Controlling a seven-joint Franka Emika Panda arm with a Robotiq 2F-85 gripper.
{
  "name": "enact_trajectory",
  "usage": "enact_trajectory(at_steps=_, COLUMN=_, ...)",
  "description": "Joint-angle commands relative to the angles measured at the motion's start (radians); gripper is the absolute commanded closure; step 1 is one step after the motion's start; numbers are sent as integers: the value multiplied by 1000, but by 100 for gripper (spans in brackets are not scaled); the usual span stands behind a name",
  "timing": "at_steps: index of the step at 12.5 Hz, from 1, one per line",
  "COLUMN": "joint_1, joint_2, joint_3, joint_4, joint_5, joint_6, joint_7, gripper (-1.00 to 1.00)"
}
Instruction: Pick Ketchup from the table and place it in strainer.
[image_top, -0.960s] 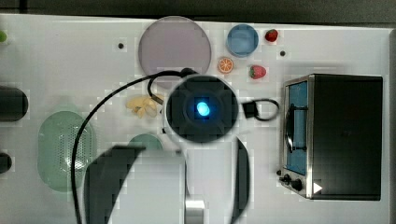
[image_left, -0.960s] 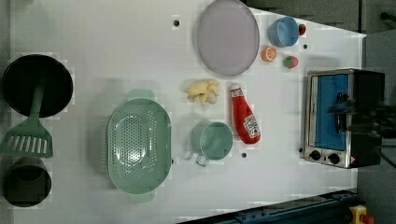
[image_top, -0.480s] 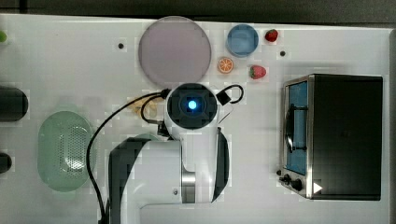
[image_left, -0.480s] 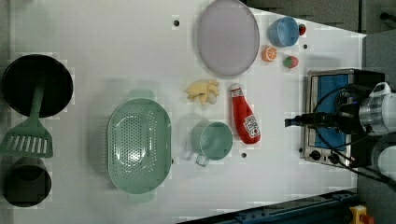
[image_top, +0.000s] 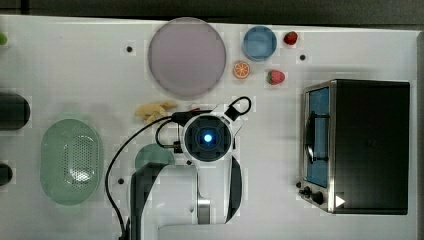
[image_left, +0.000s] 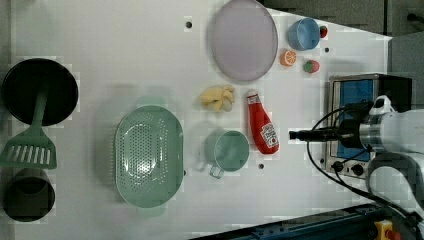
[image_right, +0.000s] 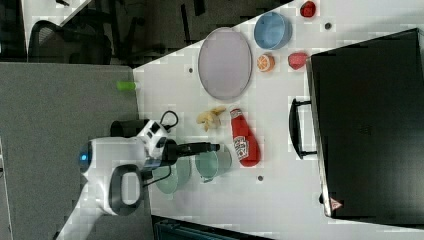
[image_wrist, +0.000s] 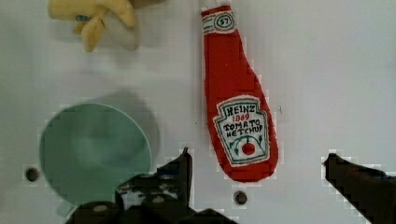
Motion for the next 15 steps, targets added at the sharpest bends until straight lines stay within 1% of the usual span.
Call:
enact_trajectory(at_steps=1, joint_1=-3, joint_2=92, joint_3=-7, joint_4=-23, joint_5=-2, joint_6=96, joint_7=-80, gripper=-100)
enact_trajectory(at_steps=4, joint_1=-2, joint_2=209, joint_3=-6, joint_4=-23, joint_5=-4, joint_6=219, joint_7=-84, gripper=-100)
enact_trajectory(at_steps=7, joint_1=-2, joint_2=308, joint_3=-6, joint_4=-23, joint_5=-39, joint_6=335, joint_7=-84, gripper=-100)
enact_trajectory(at_steps=12, joint_1=-2, joint_2=402, joint_3=-11, joint_4=-27, joint_5=-39, joint_6=432, joint_7=-84, gripper=-100)
enact_trajectory(at_steps=13, joint_1=-2, joint_2=409, joint_3=-12, joint_4=-32, joint_5=-39, joint_6=439, joint_7=-84, gripper=-93)
enact_trajectory(at_steps=15, joint_1=-2, joint_2=409, joint_3=-13, joint_4=-39, joint_5=-39, joint_6=440, joint_7=-84, gripper=-44)
